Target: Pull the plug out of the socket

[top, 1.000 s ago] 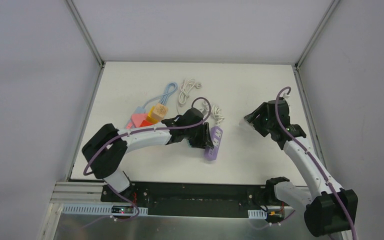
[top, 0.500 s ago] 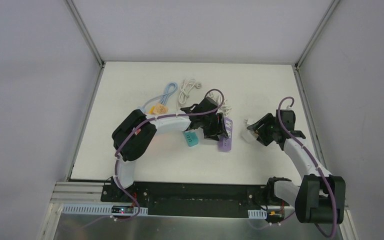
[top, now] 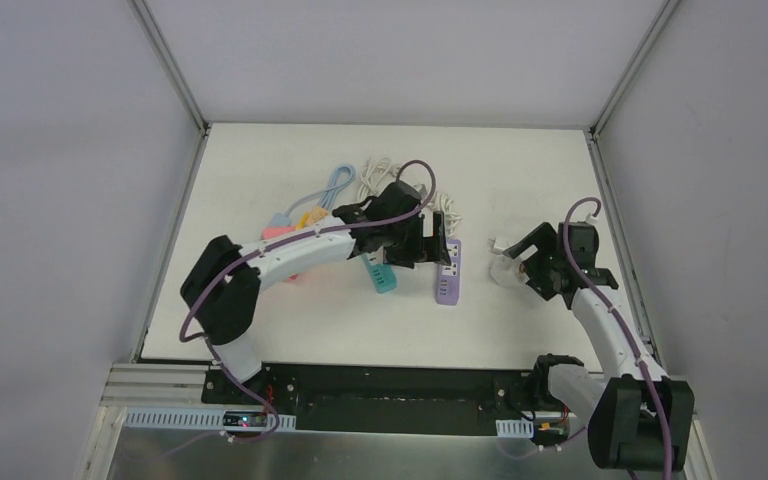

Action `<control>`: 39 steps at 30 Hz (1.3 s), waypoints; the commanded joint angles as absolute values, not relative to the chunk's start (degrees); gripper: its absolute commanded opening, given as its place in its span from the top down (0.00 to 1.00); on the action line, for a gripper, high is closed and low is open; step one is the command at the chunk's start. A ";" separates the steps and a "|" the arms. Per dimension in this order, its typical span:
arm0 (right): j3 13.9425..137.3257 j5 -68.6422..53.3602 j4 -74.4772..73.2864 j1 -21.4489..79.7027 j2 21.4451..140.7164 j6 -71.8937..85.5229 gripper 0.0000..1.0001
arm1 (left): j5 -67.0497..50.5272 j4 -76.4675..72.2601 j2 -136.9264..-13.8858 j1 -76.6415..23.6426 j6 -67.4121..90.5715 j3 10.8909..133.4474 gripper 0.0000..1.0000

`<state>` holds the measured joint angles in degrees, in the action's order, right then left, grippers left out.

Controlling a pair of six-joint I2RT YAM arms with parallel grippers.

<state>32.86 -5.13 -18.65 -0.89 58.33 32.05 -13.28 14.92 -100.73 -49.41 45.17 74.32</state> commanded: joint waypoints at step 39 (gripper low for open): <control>65.40 5.27 -10.39 44.42 90.25 24.63 0.25 | 19.26 17.17 -47.52 -45.08 51.04 33.40 0.10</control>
<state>58.81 -0.32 -11.16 43.64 84.68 28.05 20.05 24.10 -46.57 -47.48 49.12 34.68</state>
